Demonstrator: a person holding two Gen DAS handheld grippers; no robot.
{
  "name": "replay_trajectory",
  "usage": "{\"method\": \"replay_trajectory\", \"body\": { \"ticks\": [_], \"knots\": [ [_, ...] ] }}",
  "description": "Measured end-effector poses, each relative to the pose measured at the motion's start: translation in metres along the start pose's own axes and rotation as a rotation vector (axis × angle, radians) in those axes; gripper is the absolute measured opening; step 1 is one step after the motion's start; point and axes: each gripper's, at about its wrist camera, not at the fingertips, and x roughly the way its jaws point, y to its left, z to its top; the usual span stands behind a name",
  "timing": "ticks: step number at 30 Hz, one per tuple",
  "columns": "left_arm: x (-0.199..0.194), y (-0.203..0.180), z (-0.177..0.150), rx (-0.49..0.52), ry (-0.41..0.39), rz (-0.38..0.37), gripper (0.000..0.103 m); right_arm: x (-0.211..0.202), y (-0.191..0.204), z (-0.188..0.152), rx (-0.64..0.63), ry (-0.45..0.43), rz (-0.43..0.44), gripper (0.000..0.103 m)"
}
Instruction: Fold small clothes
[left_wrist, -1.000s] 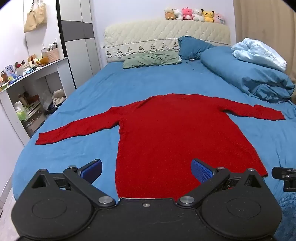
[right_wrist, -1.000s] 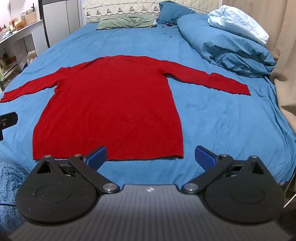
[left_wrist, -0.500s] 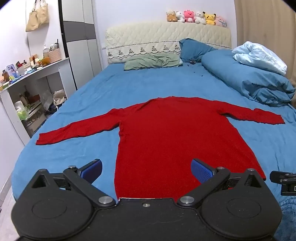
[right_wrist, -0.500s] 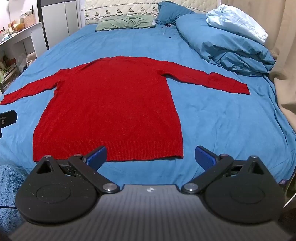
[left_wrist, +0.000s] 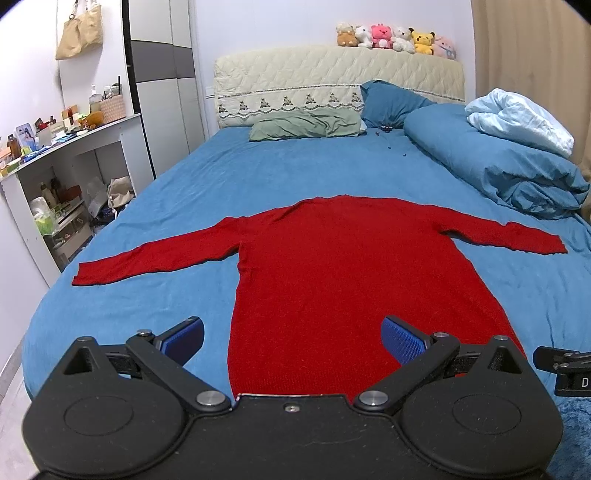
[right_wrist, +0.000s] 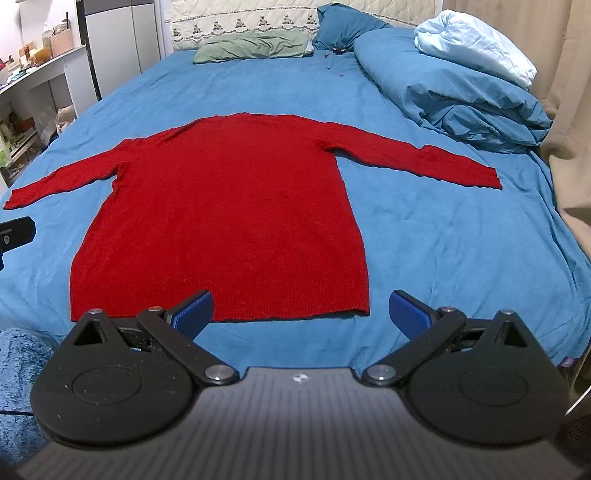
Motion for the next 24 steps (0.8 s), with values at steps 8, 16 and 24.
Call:
{"method": "replay_trajectory", "body": {
  "ticks": [8, 16, 24],
  "knots": [
    [-0.0014, 0.0015, 0.0003, -0.010, -0.001, 0.009, 0.103, -0.0027, 0.0010, -0.0011, -0.008, -0.005, 0.007, 0.103],
    [-0.0021, 0.0003, 0.0012, -0.014, -0.002, 0.014, 0.103, -0.0032, 0.0011, -0.0012, -0.014, -0.007, 0.009, 0.103],
    [-0.0023, -0.0002, 0.0012, -0.016, -0.002, 0.011, 0.103, -0.0048, 0.0033, -0.0021, -0.024, -0.013, 0.007, 0.103]
  ]
}}
